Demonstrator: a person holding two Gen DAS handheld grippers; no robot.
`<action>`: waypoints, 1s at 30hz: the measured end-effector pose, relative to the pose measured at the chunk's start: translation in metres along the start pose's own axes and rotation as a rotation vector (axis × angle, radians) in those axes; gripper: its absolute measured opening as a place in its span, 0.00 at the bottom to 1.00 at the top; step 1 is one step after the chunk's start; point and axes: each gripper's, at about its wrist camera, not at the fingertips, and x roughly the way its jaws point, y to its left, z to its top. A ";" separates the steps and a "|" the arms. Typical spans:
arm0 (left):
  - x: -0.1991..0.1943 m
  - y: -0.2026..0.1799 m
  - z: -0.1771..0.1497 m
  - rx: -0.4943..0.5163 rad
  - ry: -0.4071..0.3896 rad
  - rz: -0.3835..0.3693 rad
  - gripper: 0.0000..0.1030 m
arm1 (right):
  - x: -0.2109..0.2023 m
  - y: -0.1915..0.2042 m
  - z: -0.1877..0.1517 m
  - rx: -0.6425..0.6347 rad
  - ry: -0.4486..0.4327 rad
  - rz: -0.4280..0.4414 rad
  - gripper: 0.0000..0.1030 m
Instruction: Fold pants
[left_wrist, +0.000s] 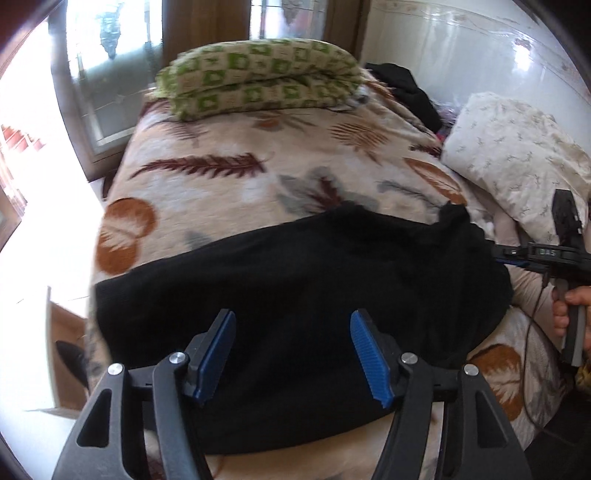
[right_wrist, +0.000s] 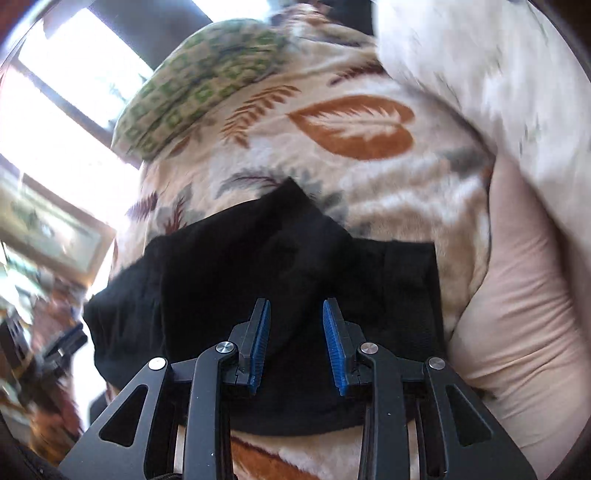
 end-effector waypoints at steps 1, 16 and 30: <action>0.007 -0.011 0.004 0.012 0.005 -0.014 0.65 | 0.003 -0.002 0.001 0.018 0.000 0.006 0.31; 0.071 -0.144 0.054 0.182 0.058 -0.181 0.65 | 0.026 -0.018 0.012 0.152 -0.083 0.066 0.13; 0.112 -0.205 0.087 0.278 0.128 -0.304 0.16 | -0.050 -0.005 -0.022 0.135 -0.209 -0.145 0.11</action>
